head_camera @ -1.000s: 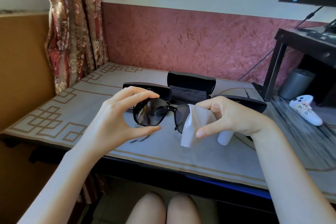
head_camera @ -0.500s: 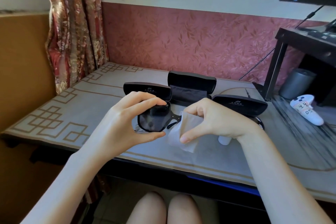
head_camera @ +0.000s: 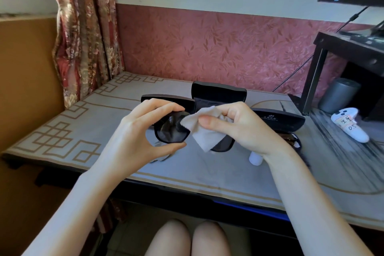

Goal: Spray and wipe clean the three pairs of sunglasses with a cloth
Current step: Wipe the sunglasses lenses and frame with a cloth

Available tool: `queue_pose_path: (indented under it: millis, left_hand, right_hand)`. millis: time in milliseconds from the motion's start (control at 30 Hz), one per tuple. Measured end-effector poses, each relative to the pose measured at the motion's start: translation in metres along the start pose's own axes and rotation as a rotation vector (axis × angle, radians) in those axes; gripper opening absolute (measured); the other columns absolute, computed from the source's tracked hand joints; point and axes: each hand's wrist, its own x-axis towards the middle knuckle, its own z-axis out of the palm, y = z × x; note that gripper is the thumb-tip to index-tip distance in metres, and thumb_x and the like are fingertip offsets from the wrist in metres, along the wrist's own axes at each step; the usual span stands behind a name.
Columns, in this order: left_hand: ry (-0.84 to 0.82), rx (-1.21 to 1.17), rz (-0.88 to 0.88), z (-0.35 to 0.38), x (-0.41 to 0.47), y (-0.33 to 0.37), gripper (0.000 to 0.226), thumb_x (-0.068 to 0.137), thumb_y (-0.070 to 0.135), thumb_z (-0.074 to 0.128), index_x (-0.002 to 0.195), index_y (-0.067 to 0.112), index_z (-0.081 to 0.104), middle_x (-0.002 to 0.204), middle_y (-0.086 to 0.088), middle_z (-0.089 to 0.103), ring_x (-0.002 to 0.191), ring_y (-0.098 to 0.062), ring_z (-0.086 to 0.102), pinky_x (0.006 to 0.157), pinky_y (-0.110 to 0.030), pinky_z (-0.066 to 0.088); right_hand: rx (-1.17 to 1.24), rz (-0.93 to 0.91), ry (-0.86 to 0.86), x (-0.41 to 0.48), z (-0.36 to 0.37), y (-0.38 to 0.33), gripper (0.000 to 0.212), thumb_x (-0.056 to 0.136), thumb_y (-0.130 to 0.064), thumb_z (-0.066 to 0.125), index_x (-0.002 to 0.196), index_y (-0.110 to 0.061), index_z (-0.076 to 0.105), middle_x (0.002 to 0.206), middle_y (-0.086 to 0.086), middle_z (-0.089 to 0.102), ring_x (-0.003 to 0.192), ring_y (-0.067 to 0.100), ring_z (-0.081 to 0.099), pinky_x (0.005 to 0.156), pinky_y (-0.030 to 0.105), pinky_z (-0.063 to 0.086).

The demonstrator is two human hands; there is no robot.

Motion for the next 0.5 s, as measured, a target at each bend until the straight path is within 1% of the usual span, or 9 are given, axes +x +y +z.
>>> queue_pose_path:
  millis: [33, 100, 167, 300, 367, 400, 433, 467, 500]
  left_hand:
    - [0.003, -0.002, -0.001, 0.000, 0.000, 0.000, 0.059, 0.069, 0.033, 0.084, 0.122, 0.019, 0.062, 0.116, 0.019, 0.054, 0.111, 0.002, 0.051, 0.097, -0.007, 0.035]
    - [0.014, 0.003, 0.000, -0.001, 0.000, 0.000, 0.059, 0.070, 0.035, 0.082, 0.122, 0.018, 0.061, 0.116, 0.016, 0.055, 0.111, 0.004, 0.050, 0.097, -0.006, 0.034]
    - [0.021, -0.001, -0.010, -0.002, 0.000, 0.001, 0.058, 0.069, 0.037, 0.078, 0.122, 0.019, 0.061, 0.115, 0.016, 0.055, 0.111, 0.006, 0.050, 0.097, -0.006, 0.034]
    - [0.020, -0.030, -0.035, -0.003, 0.002, 0.002, 0.059, 0.069, 0.042, 0.079, 0.121, 0.020, 0.062, 0.118, 0.018, 0.055, 0.111, 0.008, 0.049, 0.096, -0.005, 0.034]
    - [0.033, -0.048, -0.051, -0.006, 0.002, 0.003, 0.059, 0.069, 0.045, 0.079, 0.121, 0.021, 0.061, 0.118, 0.018, 0.055, 0.110, 0.011, 0.048, 0.096, -0.004, 0.033]
    - [0.041, -0.056, -0.061, -0.008, 0.002, 0.003, 0.058, 0.069, 0.043, 0.077, 0.121, 0.021, 0.062, 0.118, 0.017, 0.056, 0.109, 0.012, 0.049, 0.096, -0.004, 0.032]
    - [0.045, -0.061, -0.067, -0.009, 0.002, 0.003, 0.057, 0.068, 0.042, 0.075, 0.120, 0.021, 0.062, 0.117, 0.016, 0.056, 0.109, 0.012, 0.049, 0.096, -0.004, 0.032]
    - [0.045, -0.063, -0.070, -0.009, 0.002, 0.003, 0.057, 0.068, 0.042, 0.074, 0.120, 0.021, 0.062, 0.117, 0.016, 0.057, 0.108, 0.012, 0.049, 0.096, -0.004, 0.032]
    - [0.042, -0.066, -0.074, -0.009, 0.002, 0.003, 0.058, 0.068, 0.042, 0.074, 0.120, 0.020, 0.062, 0.117, 0.015, 0.057, 0.109, 0.012, 0.049, 0.096, -0.003, 0.032]
  right_hand:
    - [0.023, -0.001, 0.017, 0.000, 0.000, 0.000, 0.017, 0.086, -0.041, 0.066, 0.094, -0.030, 0.077, 0.094, 0.016, 0.072, 0.091, 0.012, 0.063, 0.089, 0.028, 0.044]
    - [0.068, -0.008, 0.043, 0.000, 0.000, 0.000, 0.013, 0.086, -0.034, 0.062, 0.087, -0.032, 0.075, 0.080, -0.007, 0.074, 0.082, 0.001, 0.064, 0.080, 0.014, 0.045]
    - [0.051, -0.020, 0.059, -0.001, -0.001, 0.002, 0.017, 0.090, -0.026, 0.058, 0.081, -0.030, 0.072, 0.072, -0.016, 0.070, 0.074, -0.002, 0.063, 0.074, 0.009, 0.044]
    - [0.024, -0.009, 0.079, -0.002, -0.003, 0.001, 0.031, 0.095, -0.021, 0.055, 0.072, -0.034, 0.071, 0.067, -0.016, 0.064, 0.071, -0.003, 0.059, 0.075, 0.007, 0.041]
    - [0.025, 0.003, 0.111, -0.002, -0.008, 0.002, 0.041, 0.096, -0.020, 0.054, 0.056, -0.029, 0.061, 0.059, -0.010, 0.046, 0.062, -0.001, 0.047, 0.072, 0.006, 0.038]
    - [0.036, 0.005, 0.126, -0.004, -0.011, 0.003, 0.042, 0.095, -0.024, 0.057, 0.054, -0.020, 0.053, 0.062, -0.002, 0.037, 0.062, 0.004, 0.040, 0.072, 0.010, 0.035]
    - [0.054, 0.007, 0.122, -0.006, -0.015, 0.005, 0.044, 0.094, -0.032, 0.060, 0.058, -0.008, 0.049, 0.069, 0.002, 0.033, 0.068, 0.009, 0.037, 0.074, 0.017, 0.032]
    - [0.056, 0.013, 0.111, -0.007, -0.017, 0.007, 0.050, 0.091, -0.040, 0.062, 0.067, 0.002, 0.052, 0.075, 0.003, 0.036, 0.074, 0.013, 0.038, 0.078, 0.023, 0.031]
    - [0.045, 0.019, 0.084, -0.009, -0.019, 0.008, 0.054, 0.089, -0.045, 0.062, 0.080, 0.008, 0.058, 0.078, 0.006, 0.044, 0.080, 0.015, 0.041, 0.083, 0.029, 0.031]
